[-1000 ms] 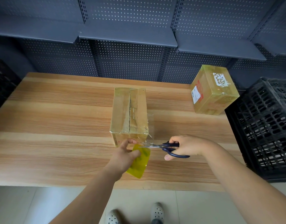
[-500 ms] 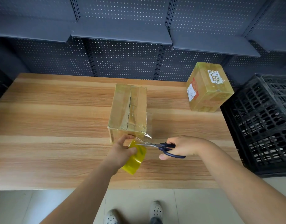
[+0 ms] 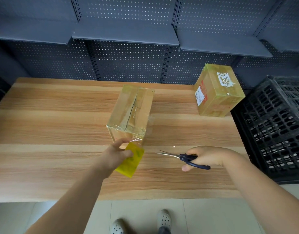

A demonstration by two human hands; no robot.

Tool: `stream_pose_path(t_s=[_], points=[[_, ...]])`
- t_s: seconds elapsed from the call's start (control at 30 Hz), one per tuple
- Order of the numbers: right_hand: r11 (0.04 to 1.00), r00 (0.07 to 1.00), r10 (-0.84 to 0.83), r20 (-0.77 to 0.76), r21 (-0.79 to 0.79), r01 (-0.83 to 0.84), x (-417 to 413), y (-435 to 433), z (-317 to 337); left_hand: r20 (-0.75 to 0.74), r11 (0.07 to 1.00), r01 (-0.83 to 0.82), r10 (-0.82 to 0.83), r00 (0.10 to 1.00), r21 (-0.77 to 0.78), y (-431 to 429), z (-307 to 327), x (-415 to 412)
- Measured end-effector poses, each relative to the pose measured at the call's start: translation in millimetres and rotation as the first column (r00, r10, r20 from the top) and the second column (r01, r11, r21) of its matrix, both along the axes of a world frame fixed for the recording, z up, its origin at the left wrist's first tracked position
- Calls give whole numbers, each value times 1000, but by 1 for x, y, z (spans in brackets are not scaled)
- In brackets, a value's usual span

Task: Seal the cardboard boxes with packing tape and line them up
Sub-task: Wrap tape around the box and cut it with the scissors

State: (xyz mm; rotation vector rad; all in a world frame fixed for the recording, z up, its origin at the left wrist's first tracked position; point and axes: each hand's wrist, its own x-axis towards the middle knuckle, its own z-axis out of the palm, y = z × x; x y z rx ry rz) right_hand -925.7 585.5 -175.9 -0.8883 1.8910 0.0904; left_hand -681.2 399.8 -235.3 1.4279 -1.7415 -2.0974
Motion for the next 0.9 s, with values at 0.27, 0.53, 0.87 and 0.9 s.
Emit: stream_pose_path(t_s=[0.27, 0.53, 0.87, 0.9], points=[[971, 990, -140, -28, -198, 132, 16, -1, -15, -21, 997, 55, -54, 998, 62, 8, -5, 1], [704, 858, -485, 171, -506, 499, 34, -29, -5, -4, 996, 67, -67, 998, 59, 7, -10, 2], [670, 887, -388, -251, -737, 85, 71, -117, -22, -26, 996, 68, -67, 997, 49, 8, -17, 8], [699, 885, -357, -298, -714, 42, 72, -121, -24, -26, 996, 69, -67, 997, 50, 8, -17, 7]])
